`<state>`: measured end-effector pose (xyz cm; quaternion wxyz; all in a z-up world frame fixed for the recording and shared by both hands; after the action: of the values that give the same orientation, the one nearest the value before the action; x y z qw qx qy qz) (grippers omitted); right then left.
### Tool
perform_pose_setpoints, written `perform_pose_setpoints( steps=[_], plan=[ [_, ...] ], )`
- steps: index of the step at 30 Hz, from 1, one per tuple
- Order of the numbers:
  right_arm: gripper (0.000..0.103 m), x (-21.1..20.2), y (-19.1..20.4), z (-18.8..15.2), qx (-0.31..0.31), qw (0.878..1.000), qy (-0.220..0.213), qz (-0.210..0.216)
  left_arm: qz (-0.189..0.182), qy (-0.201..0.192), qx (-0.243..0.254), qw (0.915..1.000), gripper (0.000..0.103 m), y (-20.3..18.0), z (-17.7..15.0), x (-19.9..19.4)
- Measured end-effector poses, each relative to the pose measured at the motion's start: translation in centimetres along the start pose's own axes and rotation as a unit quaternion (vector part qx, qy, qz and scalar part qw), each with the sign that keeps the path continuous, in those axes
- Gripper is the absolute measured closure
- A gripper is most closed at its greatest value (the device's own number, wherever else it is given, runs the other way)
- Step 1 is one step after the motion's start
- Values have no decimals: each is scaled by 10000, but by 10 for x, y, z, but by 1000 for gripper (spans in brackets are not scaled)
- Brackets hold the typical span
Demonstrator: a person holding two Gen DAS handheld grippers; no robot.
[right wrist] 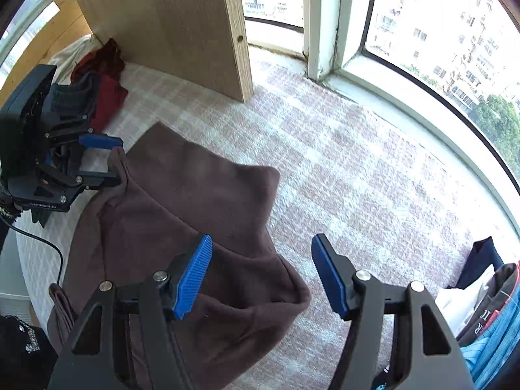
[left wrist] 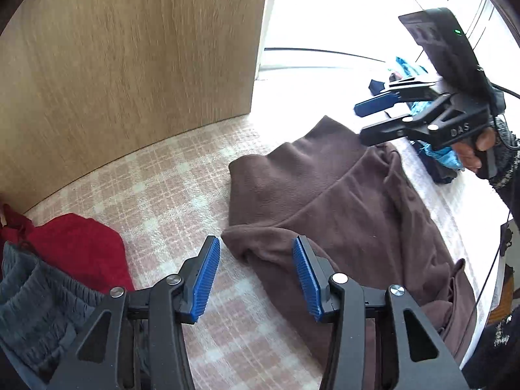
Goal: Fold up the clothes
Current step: 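Grasp the folded jacket with both grippers and lift it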
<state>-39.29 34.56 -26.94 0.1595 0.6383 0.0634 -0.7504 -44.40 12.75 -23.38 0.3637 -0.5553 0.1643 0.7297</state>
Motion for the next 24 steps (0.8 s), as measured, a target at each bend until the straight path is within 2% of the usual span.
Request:
perform_pose_setpoints(
  steps=[3,5,6,7,8,10,12,14,16,19,24],
  plan=[
    [40,16,-5,-10,-135,9998,138,45,119,312,240,9992,56,-3,5,26],
    [42,17,-2,-12,-299,9995,41,66,136,252,332,9990,52,-8,13,29],
    [53,13,0,-11,-351,9994,26,40,140,271,385,9988,52,-10,16,31],
    [77,8,1,-10,-370,9993,30,71,153,286,452,9984,52,-13,19,34],
    [84,3,-1,-9,-304,9994,51,184,200,279,582,9977,51,-17,21,36],
    [89,-8,-3,-8,-234,9993,74,280,274,269,827,9958,53,-25,24,41],
    [92,-23,-3,-9,-240,9993,45,296,160,287,912,9953,63,-27,26,40],
    [92,-48,-1,-12,-213,9991,-124,332,-106,281,786,9964,90,-24,28,34],
    [92,-79,2,-18,-153,9986,-343,363,-105,126,701,9974,93,-22,31,18],
    [93,-128,13,-35,-132,9970,-637,409,-344,-155,595,9975,93,-26,27,-17],
    [93,-205,53,-90,-376,9940,-961,360,-490,-610,760,9940,93,-48,1,-90]
  ],
)
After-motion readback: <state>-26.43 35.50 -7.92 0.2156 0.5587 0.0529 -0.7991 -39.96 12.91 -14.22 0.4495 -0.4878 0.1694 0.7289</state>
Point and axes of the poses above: each gripper's, at about its wrist camera, not at the fingertips, and x roughly the way its jaws point, y to its left, z to its top, the point moved 5 cm from there along x, roughly the way its jaws point, and after that the axes turned 6 degrees about y, right-handed, at the moved point
